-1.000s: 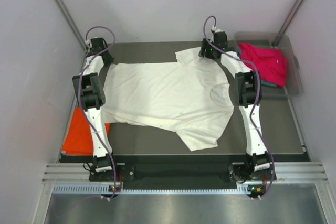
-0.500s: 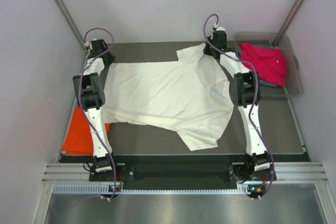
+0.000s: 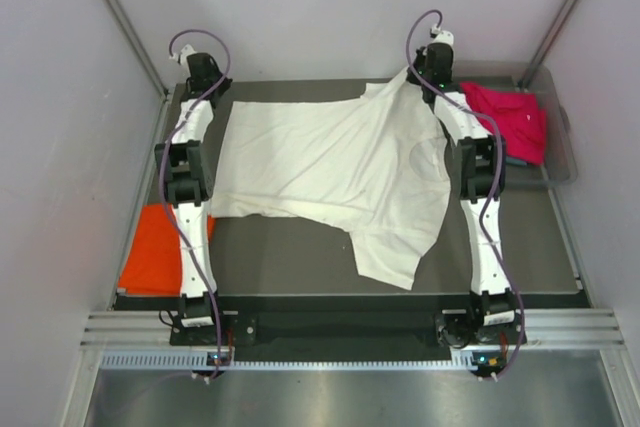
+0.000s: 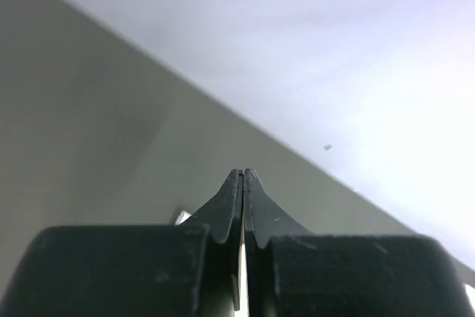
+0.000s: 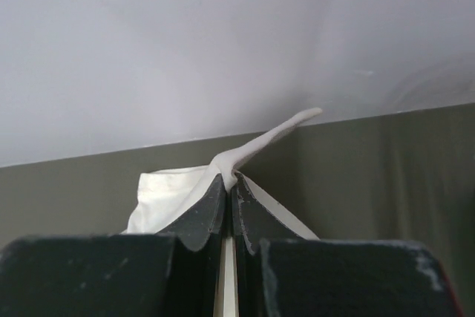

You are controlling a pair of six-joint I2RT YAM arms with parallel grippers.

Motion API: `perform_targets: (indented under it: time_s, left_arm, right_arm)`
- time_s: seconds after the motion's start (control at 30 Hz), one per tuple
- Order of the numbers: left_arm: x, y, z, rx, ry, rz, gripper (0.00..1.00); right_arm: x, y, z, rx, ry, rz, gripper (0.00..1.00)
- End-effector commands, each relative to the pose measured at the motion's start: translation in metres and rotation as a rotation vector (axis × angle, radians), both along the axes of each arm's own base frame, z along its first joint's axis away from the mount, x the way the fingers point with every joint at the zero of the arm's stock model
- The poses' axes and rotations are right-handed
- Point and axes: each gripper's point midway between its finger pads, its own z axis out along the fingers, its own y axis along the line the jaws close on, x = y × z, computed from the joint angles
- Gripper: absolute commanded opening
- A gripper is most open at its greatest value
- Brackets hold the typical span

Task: Fold and stack the t-shirts
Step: Flatten the tshirt out

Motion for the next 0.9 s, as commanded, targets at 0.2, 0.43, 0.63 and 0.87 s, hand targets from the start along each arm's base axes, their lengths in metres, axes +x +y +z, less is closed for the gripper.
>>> perform_targets:
  time_s: [0.2, 0.43, 0.63, 0.87]
  left_arm:
    - [0.013, 0.003, -0.001, 0.054, -0.036, 0.018, 0.25]
    - [-0.006, -0.018, -0.053, 0.041, 0.081, -0.002, 0.53]
    - [-0.008, -0.033, -0.075, 0.039, 0.134, -0.032, 0.48]
    - [-0.008, -0.034, -0.098, 0.022, 0.155, -0.022, 0.05]
  right_arm:
    - [0.020, -0.017, 0.058, 0.003, -0.182, -0.020, 0.06]
    - [0.003, -0.003, 0.077, 0.048, -0.132, 0.032, 0.71]
    - [-0.023, -0.007, 0.090, 0.028, -0.073, 0.035, 0.79]
    - [-0.047, -0.010, 0.106, 0.024, -0.044, 0.048, 0.79]
